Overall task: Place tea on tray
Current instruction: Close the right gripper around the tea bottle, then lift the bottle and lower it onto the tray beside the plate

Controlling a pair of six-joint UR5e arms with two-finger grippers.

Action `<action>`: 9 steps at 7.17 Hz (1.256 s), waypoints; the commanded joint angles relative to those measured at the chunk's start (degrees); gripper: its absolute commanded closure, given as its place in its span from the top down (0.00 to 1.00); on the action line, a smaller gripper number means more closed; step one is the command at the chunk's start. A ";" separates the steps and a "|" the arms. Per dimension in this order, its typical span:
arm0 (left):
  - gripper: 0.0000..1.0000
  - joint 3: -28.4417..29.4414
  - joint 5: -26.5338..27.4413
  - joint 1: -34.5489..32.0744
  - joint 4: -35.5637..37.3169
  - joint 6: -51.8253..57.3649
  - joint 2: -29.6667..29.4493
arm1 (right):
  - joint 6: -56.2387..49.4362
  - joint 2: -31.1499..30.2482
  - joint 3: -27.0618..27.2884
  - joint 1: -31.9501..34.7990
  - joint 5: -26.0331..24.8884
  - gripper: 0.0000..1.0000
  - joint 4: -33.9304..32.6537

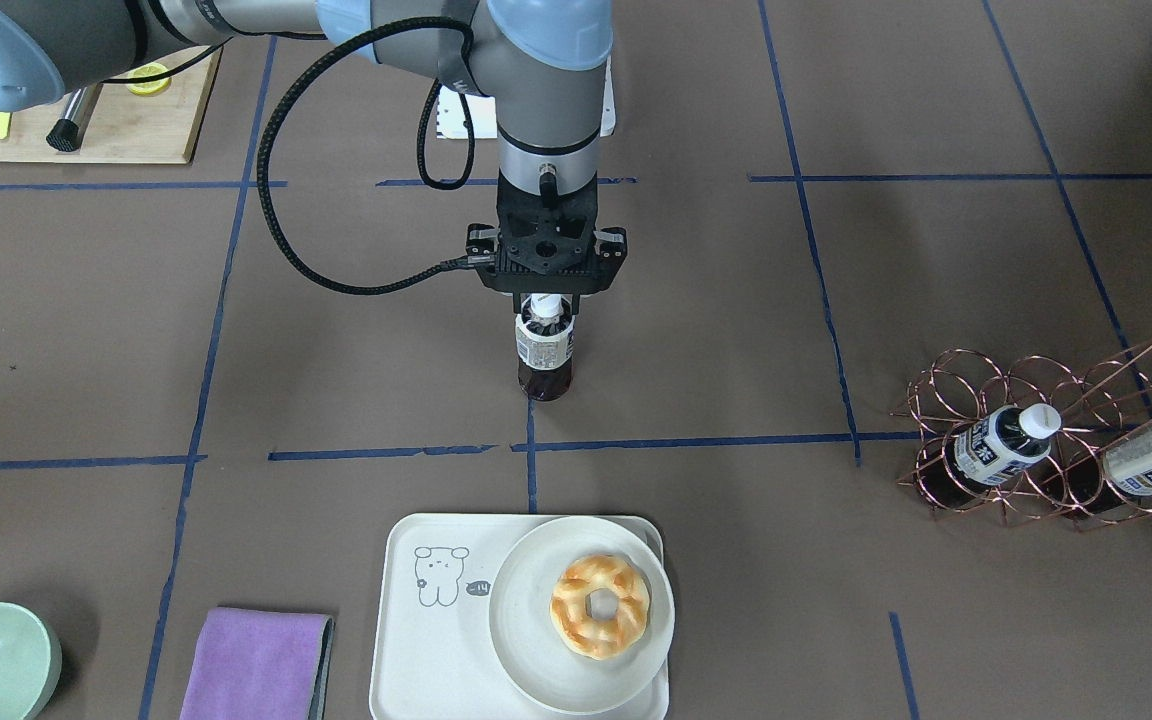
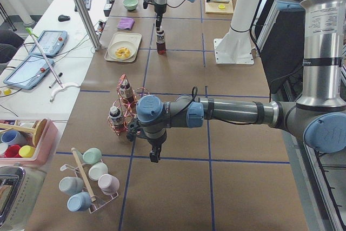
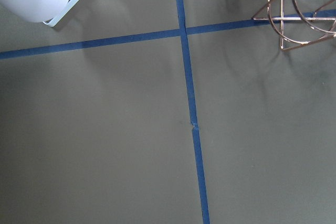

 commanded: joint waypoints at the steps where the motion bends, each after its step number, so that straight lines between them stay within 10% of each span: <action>1: 1.00 0.45 0.00 0.01 -0.45 0.02 -0.03 | -0.11 0.04 -0.46 -0.05 -0.15 0.56 0.32; 3: 1.00 1.42 0.00 0.01 -1.59 0.02 -0.12 | -0.11 0.04 -0.90 -0.31 -0.15 0.37 0.32; 4: 1.00 1.42 0.00 0.01 -1.60 -0.07 -0.12 | -0.11 0.04 -0.90 -0.31 -0.15 0.06 0.23; 9: 1.00 1.25 0.00 0.01 -1.95 -0.07 -0.21 | -13.08 3.53 -9.98 13.54 7.92 0.00 1.19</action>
